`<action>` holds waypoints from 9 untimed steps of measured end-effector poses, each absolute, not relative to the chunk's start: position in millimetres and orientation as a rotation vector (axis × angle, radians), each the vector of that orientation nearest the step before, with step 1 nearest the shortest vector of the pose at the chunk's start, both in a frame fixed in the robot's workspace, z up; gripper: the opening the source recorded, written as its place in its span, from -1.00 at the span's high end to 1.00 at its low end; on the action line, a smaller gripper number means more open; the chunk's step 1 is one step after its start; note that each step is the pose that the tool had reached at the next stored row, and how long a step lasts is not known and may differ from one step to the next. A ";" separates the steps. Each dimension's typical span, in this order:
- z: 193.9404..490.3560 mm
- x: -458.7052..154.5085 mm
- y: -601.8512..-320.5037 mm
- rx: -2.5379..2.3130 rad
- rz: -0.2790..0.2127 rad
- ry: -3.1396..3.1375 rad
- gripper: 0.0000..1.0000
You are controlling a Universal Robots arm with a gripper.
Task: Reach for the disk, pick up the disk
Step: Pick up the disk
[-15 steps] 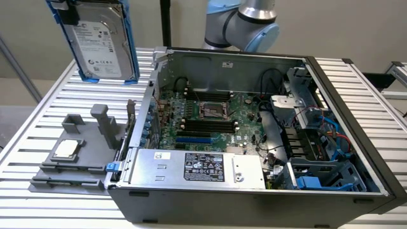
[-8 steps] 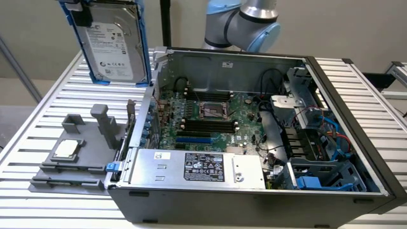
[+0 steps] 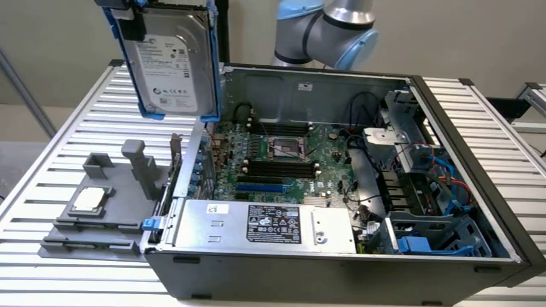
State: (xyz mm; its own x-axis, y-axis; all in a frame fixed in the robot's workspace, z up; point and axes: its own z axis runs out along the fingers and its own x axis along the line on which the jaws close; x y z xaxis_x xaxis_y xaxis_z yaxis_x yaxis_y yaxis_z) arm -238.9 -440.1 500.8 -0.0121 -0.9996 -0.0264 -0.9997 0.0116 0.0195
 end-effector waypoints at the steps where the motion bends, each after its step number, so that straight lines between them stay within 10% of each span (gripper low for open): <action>1: 500.9 -235.4 -441.8 -2.204 0.051 2.231 0.35; 9: 501.4 -208.0 -454.9 -2.204 0.056 2.231 0.35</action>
State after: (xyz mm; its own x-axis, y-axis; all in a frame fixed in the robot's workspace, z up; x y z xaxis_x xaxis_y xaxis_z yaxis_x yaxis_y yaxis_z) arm -208.0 -454.9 501.4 -0.0122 -0.9995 -0.0286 -0.9997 0.0116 0.0215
